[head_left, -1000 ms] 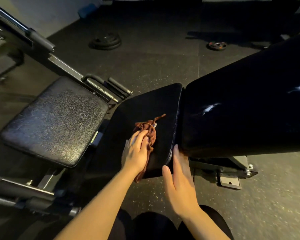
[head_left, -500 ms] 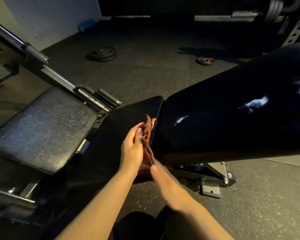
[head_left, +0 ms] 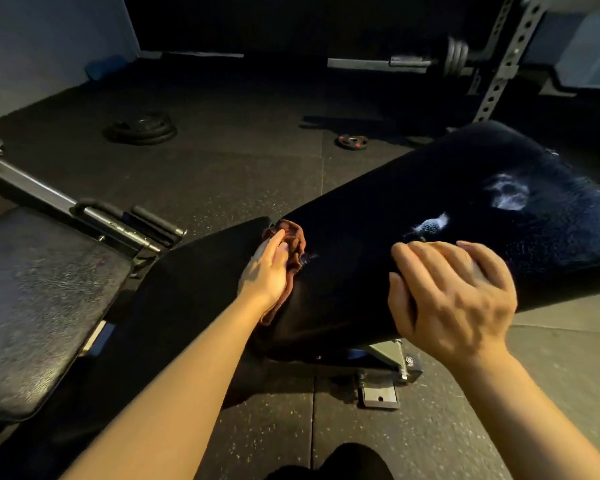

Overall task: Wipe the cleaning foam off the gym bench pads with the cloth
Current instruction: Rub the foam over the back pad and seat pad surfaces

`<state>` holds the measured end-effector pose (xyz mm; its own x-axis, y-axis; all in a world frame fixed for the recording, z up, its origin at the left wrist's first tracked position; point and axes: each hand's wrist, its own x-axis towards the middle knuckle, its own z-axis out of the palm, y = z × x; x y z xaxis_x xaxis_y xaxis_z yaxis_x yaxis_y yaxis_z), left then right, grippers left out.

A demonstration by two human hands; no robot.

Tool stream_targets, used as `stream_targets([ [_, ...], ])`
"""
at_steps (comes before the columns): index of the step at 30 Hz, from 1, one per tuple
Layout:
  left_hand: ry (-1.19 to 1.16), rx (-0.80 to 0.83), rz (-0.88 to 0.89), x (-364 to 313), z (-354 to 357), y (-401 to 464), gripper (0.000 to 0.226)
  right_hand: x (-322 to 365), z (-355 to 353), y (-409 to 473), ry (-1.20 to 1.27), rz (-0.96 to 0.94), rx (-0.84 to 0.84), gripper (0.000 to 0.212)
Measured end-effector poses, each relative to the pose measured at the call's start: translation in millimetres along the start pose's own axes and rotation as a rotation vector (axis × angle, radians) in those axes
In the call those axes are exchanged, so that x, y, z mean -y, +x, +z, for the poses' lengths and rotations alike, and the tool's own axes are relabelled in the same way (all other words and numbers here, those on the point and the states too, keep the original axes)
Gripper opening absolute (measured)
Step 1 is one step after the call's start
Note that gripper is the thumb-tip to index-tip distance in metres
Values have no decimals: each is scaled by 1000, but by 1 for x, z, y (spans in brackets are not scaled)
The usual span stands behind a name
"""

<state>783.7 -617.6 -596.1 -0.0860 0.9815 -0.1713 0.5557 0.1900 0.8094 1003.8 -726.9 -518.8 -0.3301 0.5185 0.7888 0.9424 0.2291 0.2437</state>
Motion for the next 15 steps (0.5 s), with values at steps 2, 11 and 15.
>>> stream_targets([
  [2, 16, 9, 66, -1, -5, -14, 44, -1, 7, -3, 10, -34, -28, 29],
  [11, 108, 151, 498, -30, 8, -71, 39, 1, 7, 0, 35, -3, -82, 27],
  [15, 187, 65, 243, -43, 10, -16, 48, 3, -5, 2, 89, 4, 19, 34],
])
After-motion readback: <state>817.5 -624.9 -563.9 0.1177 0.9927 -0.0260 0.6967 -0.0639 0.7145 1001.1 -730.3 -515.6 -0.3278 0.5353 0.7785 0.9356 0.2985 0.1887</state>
